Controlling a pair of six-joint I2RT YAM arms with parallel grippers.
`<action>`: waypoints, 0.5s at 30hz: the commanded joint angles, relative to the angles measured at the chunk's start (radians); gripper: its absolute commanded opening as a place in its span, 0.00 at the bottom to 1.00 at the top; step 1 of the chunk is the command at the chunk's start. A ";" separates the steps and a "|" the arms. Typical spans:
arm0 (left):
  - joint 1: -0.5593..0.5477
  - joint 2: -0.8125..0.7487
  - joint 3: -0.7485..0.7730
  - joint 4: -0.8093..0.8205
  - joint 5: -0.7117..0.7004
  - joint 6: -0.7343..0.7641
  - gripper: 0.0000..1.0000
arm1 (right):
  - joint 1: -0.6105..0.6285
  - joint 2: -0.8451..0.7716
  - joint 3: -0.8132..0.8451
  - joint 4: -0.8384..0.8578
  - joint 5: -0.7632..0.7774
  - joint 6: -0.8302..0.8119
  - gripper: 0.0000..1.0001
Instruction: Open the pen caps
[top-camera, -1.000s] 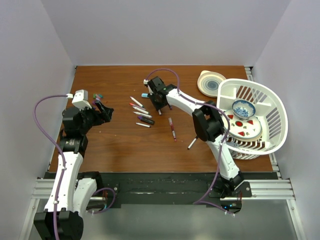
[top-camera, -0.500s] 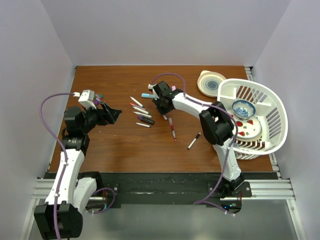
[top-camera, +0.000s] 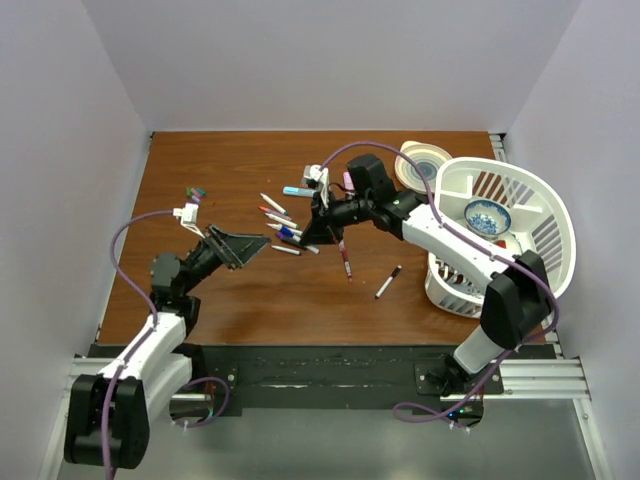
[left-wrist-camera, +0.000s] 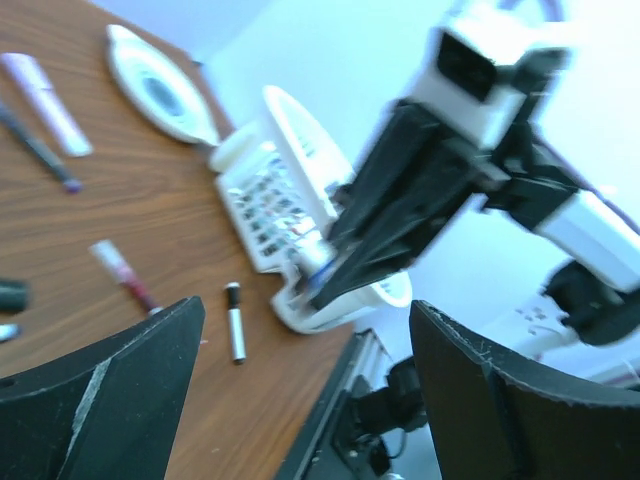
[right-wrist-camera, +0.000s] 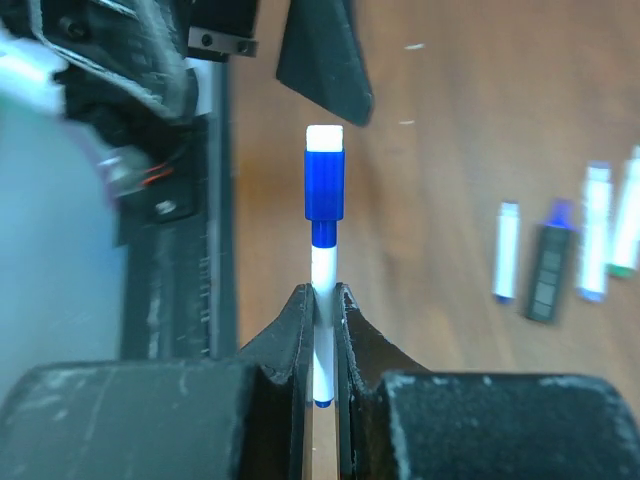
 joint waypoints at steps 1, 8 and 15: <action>-0.107 -0.025 0.027 0.115 -0.134 -0.048 0.87 | -0.003 0.047 -0.040 0.069 -0.212 0.010 0.00; -0.220 -0.002 0.015 0.083 -0.267 -0.026 0.82 | 0.000 0.047 -0.051 0.104 -0.234 0.051 0.00; -0.294 0.053 0.107 -0.129 -0.350 0.049 0.65 | 0.002 0.044 -0.061 0.117 -0.220 0.063 0.00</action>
